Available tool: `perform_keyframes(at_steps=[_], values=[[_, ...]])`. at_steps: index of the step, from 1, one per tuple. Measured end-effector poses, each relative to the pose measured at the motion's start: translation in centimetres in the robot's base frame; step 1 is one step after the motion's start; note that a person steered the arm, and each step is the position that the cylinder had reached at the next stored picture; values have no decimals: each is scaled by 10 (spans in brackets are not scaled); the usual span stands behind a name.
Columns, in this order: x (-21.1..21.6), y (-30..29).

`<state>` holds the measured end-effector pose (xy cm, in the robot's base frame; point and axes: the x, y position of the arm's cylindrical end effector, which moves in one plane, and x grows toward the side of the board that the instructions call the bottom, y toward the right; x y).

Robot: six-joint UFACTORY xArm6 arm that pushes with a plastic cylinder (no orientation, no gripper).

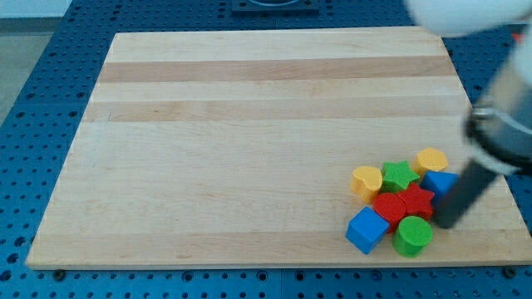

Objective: Point your arm to the right of the blue triangle

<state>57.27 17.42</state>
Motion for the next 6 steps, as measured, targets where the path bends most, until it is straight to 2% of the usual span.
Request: perform_keyframes(at_steps=[1,2,5,6], values=[[-18,-82],[-17,-95],[-14,36],[7,59]])
